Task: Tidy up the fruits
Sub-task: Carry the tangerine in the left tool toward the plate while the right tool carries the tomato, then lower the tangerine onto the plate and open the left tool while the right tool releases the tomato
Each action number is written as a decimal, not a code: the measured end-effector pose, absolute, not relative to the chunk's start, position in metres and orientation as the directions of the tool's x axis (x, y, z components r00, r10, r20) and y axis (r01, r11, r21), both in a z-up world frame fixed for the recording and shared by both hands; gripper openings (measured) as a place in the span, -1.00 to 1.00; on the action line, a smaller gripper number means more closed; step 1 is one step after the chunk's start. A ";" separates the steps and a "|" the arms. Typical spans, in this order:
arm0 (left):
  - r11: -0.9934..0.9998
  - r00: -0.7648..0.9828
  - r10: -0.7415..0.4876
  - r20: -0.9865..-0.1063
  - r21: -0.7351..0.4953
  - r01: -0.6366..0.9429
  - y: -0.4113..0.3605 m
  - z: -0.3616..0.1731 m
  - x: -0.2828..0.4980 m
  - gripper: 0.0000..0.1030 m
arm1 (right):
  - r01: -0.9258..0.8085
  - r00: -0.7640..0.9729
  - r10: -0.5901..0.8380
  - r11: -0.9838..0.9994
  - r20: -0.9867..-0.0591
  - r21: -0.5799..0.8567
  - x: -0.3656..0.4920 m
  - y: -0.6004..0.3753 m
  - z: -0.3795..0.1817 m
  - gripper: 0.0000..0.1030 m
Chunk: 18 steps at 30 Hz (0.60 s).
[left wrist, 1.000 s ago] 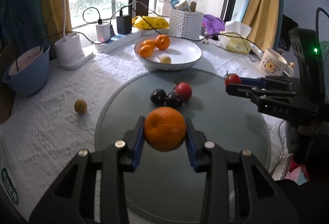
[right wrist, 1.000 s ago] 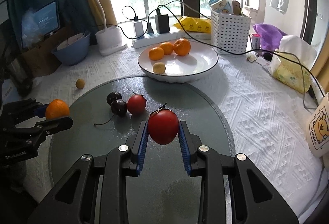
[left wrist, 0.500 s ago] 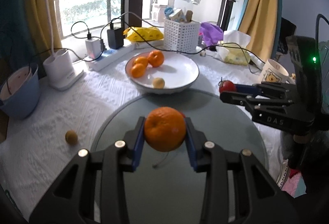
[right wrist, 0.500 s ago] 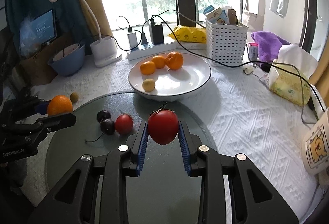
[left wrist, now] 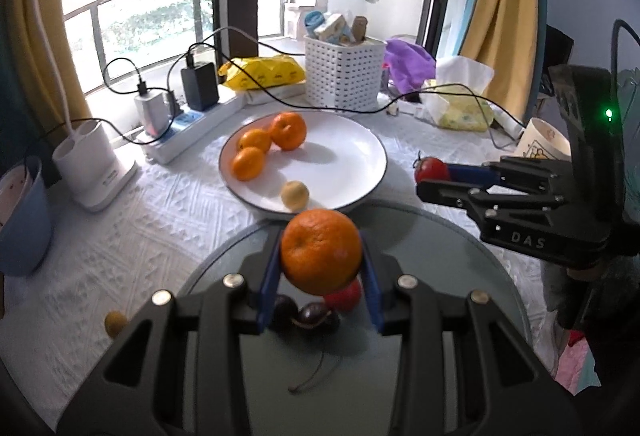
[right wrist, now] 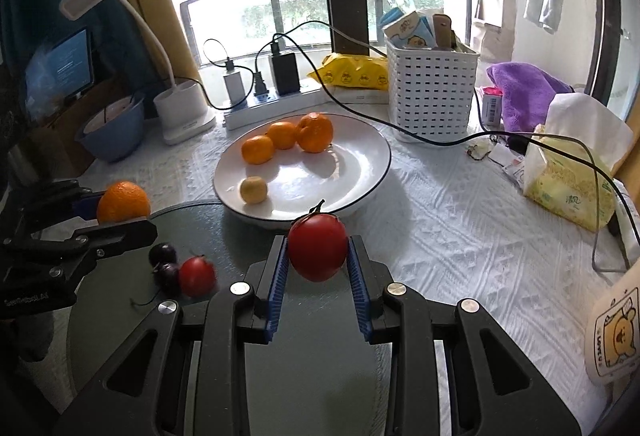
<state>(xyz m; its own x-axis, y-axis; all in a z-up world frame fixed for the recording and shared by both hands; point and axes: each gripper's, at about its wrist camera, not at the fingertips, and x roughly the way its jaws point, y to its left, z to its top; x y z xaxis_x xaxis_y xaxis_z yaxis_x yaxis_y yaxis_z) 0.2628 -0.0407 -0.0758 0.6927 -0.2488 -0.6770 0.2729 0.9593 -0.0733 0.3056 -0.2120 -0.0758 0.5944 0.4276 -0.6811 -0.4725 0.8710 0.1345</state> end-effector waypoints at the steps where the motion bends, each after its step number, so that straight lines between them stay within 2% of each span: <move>1: 0.958 0.691 -0.251 -0.678 -0.072 0.277 -0.043 -0.076 0.266 -0.28 | -0.470 0.595 0.427 0.872 -0.680 0.136 0.308 -0.214 -0.077 -0.38; 18: 0.950 0.684 -0.269 -0.678 -0.070 0.305 -0.062 -0.083 0.333 -0.28 | -0.482 0.610 0.438 0.867 -0.661 0.129 0.356 -0.214 -0.077 -0.38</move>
